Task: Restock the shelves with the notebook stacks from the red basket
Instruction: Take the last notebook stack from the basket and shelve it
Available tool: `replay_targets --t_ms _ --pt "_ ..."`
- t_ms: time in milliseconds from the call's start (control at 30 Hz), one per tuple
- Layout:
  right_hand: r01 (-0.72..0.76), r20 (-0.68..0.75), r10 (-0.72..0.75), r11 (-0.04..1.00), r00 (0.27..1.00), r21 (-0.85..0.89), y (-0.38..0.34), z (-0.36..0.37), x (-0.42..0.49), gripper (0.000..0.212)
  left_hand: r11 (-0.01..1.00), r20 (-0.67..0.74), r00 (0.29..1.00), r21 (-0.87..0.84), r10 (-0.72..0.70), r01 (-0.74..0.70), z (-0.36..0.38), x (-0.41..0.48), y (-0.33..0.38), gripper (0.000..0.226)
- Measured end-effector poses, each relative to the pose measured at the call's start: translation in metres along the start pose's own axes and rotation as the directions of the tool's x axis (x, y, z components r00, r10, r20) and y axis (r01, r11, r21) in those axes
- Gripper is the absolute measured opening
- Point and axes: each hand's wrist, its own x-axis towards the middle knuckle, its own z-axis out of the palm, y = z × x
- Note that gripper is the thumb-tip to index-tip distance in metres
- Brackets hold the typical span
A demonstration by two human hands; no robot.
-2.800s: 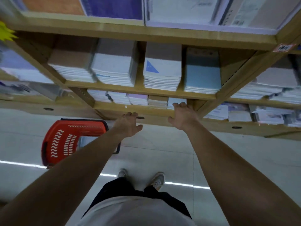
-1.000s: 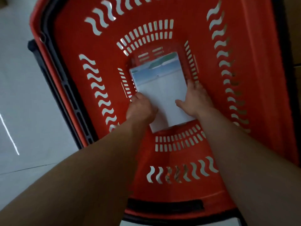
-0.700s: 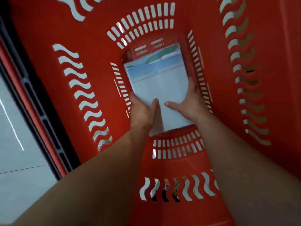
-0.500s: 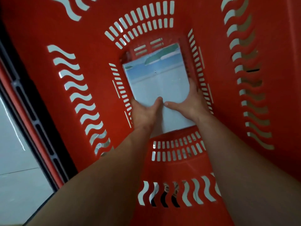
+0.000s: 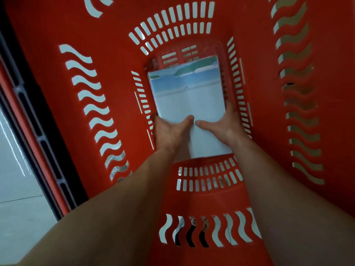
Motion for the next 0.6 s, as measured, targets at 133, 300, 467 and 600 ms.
replay_targets --t_ms 133,300,467,600 --pt "0.001 0.019 -0.003 0.996 1.0 0.084 0.007 0.004 -0.002 0.143 1.0 0.019 1.0 0.017 -0.01 0.01 -0.005 -0.005 0.006 0.08" --pt "0.053 0.008 -0.056 0.974 0.998 0.222 0.008 0.002 -0.007 0.133 1.0 0.002 1.0 0.0 0.004 -0.004 -0.009 -0.009 0.014 0.077" --pt "0.084 -0.046 -0.075 0.969 0.996 0.232 0.0 -0.001 -0.016 0.128 1.0 0.033 0.999 -0.024 -0.008 0.009 -0.008 0.0 0.009 0.086" --pt "0.111 -0.055 -0.101 0.969 0.993 0.222 -0.01 -0.012 -0.025 0.104 0.999 0.063 0.997 0.018 -0.042 0.041 -0.011 -0.002 0.012 0.081"
